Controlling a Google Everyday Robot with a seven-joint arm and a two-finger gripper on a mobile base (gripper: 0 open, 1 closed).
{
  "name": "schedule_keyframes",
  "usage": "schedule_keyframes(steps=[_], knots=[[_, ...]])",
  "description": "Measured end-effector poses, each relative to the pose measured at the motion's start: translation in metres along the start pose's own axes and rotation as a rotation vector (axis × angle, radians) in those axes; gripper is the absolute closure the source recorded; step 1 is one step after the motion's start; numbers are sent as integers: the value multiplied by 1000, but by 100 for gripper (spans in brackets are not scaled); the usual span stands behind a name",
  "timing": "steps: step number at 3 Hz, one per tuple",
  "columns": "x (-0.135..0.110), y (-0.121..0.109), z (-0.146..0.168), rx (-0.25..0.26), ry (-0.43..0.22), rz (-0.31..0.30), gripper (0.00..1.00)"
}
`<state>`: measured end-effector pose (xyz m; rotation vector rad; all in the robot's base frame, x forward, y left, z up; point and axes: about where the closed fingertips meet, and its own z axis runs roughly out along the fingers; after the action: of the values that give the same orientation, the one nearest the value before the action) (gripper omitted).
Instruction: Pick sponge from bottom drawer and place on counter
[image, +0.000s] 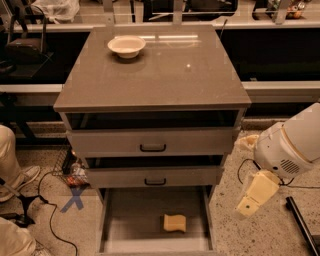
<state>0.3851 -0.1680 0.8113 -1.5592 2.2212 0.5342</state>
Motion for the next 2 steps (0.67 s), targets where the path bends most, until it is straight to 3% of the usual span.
schedule_keyframes(steps=[1,2], knots=[[20,-9,32,27,76,7,0],[59,-26,95,34,123,-13,0]])
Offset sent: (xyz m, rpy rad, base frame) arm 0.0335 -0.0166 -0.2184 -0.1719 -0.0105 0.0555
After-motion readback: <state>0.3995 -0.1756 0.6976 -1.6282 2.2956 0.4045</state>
